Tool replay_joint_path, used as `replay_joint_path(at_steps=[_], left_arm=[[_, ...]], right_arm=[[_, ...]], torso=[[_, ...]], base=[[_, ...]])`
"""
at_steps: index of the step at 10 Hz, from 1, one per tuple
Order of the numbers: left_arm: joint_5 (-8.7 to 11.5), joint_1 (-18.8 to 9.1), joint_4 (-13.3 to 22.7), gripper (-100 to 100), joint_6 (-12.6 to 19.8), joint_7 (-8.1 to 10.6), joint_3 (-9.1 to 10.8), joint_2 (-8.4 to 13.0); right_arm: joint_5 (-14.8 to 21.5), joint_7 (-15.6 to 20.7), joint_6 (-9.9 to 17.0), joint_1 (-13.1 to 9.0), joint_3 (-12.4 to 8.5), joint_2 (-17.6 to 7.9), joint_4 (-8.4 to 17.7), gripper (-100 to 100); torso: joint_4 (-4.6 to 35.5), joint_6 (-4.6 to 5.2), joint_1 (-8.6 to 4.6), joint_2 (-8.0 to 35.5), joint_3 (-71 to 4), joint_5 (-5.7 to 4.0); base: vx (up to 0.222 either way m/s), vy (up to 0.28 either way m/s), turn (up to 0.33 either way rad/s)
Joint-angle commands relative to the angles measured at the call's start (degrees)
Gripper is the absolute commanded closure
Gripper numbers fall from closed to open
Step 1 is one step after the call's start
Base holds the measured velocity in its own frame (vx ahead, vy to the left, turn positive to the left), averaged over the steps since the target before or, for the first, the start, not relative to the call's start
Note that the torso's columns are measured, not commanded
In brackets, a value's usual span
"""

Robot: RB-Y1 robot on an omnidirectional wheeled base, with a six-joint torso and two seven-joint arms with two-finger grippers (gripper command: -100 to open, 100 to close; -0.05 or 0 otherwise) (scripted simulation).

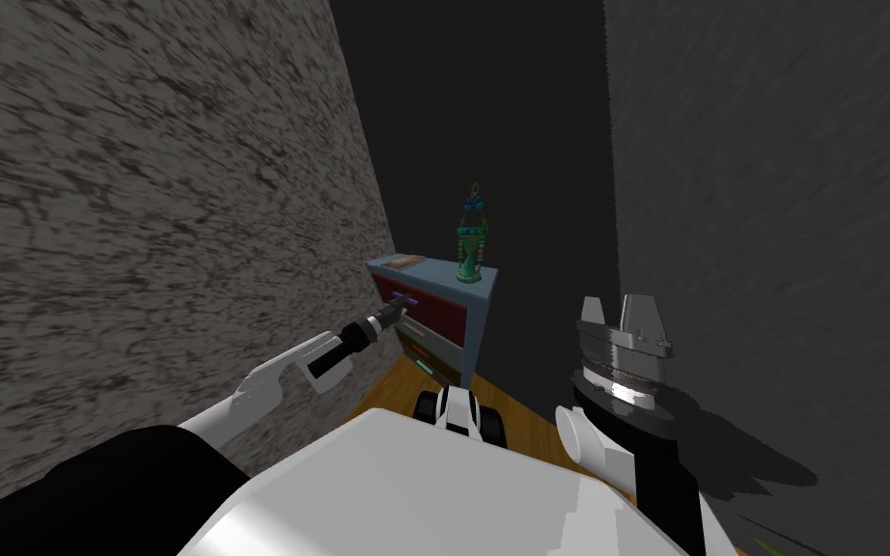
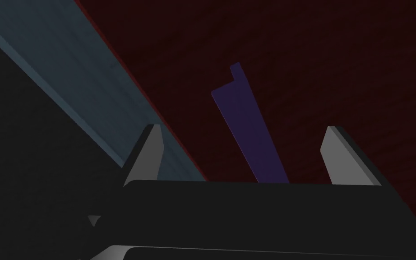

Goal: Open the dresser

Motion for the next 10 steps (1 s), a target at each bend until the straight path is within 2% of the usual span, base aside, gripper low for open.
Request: replay_joint_path(at_steps=[1, 2, 5, 6, 7, 10], left_arm=[[0.07, -0.17, -0.16, -100, 0.34, 0.08, 0.05, 0.21], [0.08, -0.2, -0.18, 100, 0.45, 0.11, 0.06, 0.23], [-0.17, 0.81, -2.2, 100, 0.7, 0.65, 0.06, 1.31], [-0.11, 0.51, -1.88, 100, 0.76, 0.55, -0.02, 1.16], [-0.05, -0.09, -0.69, -100, 0.51, 0.23, -0.12, 0.45], [0.0, -0.25, -0.19, -100, 0.32, 0.14, -0.05, 0.16]], right_arm=[[0.0, 0.0, 0.0, -0.01, 0.0, 0.0, 0.0, 0], [0.0, 0.0, 0.0, -0.01, 0.0, 0.0, 0.01, 0], [0.0, 0.0, 0.01, -0.03, -0.01, -0.01, 0.01, 0], [0.0, 0.0, 0.01, -0.03, 0.0, -0.01, 0.01, 0], [0.0, 0.0, 0.01, -0.02, 0.0, 0.0, 0.01, 0], [0.0, 0.0, 0.0, 0.01, 0.01, 0.01, -0.01, 0]], torso=[[0.0, 0.02, -0.01, -0.03, -0.01, 0.0], [0.01, 0.01, -0.05, -0.01, 0.01, -0.01], [0.03, 0.01, 0.0, 0.06, 0.05, 0.01], [-0.02, 0.03, -0.08, -0.1, -0.05, -0.02], [-0.14, 0.05, -0.28, -0.55, -0.31, -0.07], [-0.22, 0.04, -0.33, -0.71, -0.45, -0.1]], base=[[-0.008, 0.003, -0.01], [0.0, 0.0, 0.0], [-0.16, 0.074, 0.084], [-0.084, 0.041, 0.004], [0.064, -0.038, -0.096], [0.11, -0.061, -0.037]])
